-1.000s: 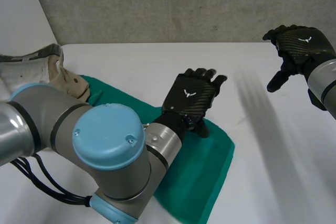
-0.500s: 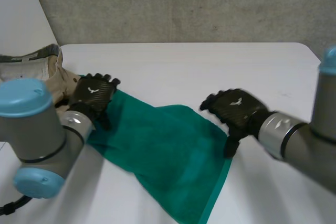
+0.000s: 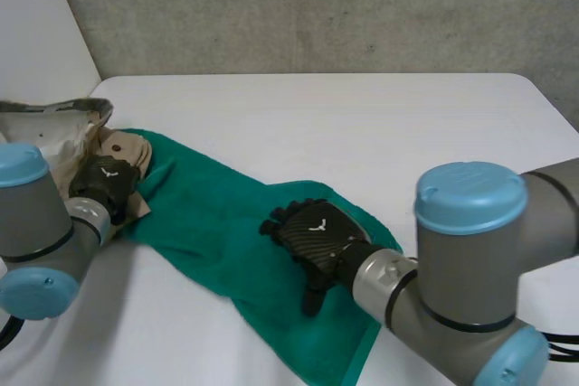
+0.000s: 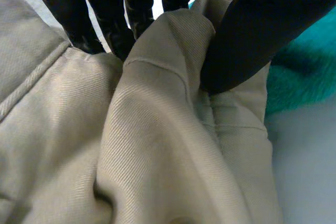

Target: Fold the laundry.

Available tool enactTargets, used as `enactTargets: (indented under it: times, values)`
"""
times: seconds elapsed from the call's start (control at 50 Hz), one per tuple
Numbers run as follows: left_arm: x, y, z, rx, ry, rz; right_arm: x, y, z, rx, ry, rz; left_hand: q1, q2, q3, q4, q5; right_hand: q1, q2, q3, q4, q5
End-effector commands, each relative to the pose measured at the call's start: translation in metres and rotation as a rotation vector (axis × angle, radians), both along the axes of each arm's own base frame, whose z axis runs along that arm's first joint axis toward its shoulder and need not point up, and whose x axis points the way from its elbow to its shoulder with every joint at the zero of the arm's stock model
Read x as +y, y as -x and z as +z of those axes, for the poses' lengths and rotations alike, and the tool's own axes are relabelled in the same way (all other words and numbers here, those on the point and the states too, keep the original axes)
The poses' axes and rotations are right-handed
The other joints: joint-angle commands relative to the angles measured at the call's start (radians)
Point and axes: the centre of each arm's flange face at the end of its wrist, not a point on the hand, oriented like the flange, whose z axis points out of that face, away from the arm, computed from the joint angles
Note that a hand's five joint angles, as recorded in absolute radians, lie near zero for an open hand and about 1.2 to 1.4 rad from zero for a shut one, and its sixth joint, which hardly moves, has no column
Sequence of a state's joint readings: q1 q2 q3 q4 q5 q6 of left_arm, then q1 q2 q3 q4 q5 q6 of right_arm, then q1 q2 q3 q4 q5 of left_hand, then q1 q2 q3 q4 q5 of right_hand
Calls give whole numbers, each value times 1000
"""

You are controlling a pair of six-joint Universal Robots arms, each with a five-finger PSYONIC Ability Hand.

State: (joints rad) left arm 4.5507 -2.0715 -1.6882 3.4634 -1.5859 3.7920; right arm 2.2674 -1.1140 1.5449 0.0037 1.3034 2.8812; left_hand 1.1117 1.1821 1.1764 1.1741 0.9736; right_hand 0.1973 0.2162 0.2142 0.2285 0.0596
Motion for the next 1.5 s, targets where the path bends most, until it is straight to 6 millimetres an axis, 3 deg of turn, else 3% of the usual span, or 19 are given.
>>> enactTargets:
  times: [0.02,0.2,0.36,0.54,0.64,0.7,0.74,0.8,0.88,0.96,1.08,1.12,1.14,1.22,1.28,1.4,1.42,1.44,1.5]
  values:
    - [-14,-14,6,-21,68,120,2,-19,-9,-17,-24,13,285,214,220,222,248,-23,-42,-40,-54,-60]
    - [-28,-40,17,-117,125,192,6,-48,-22,-26,-22,24,285,214,220,222,248,-23,-42,-40,-54,-60]
    - [-33,-76,39,-153,174,278,9,-64,-33,-8,5,14,285,214,220,222,248,-23,-42,-40,-54,-60]
    - [-26,-82,42,-150,172,297,6,-70,-48,10,-2,16,285,214,220,222,248,14,-5,-3,-18,-23]
    - [-25,-83,42,-144,171,301,4,-72,-52,10,-2,16,285,214,220,222,248,286,267,269,255,249]
    - [-24,-85,41,-143,167,306,4,-73,-52,11,-1,18,285,214,220,222,248,723,704,706,691,686]
    - [-24,-85,41,-145,166,307,2,-74,-49,2,8,11,285,214,220,222,248,1197,1178,1180,1166,1160]
    - [-24,-85,41,-143,166,306,-4,-70,-43,-1,20,-24,285,214,220,222,248,1199,1180,1182,1168,1162]
    - [-22,-84,42,-143,167,305,-12,-64,-21,-23,74,-88,285,214,220,222,248,1199,1180,1182,1168,1162]
    - [-21,-83,48,-138,183,303,-33,-47,2,-45,111,-156,285,214,220,222,248,1199,1180,1182,1168,1162]
    - [-14,-80,56,-102,201,302,-87,10,29,24,214,-305,259,188,194,196,222,1199,1180,1182,1168,1162]
    - [-11,-79,55,-87,199,299,-101,28,33,64,253,-337,133,63,68,71,97,1199,1180,1182,1168,1162]
    - [-8,-74,55,-65,198,278,-116,46,37,110,293,-372,-54,-124,-118,-116,-90,1199,1180,1182,1168,1162]
    - [1,-54,52,-12,177,186,-152,89,39,225,363,-461,-442,-512,-507,-504,-478,1199,1180,1182,1168,1162]
    - [11,-42,48,14,158,120,-172,114,43,283,400,-522,-557,-628,-622,-620,-594,1199,1180,1182,1168,1162]
    - [25,-21,43,18,136,42,-178,125,39,302,387,-542,-622,-693,-687,-685,-659,1199,1180,1182,1168,1162]
    - [26,-18,42,16,136,37,-175,124,37,289,371,-539,-622,-693,-687,-685,-659,941,922,924,910,904]
    - [28,-14,43,15,144,22,-170,120,33,248,329,-537,-622,-693,-687,-685,-659,439,420,422,408,402]
    - [27,-12,45,18,153,18,-151,99,31,132,238,-490,-622,-693,-687,-685,-659,150,131,133,118,113]
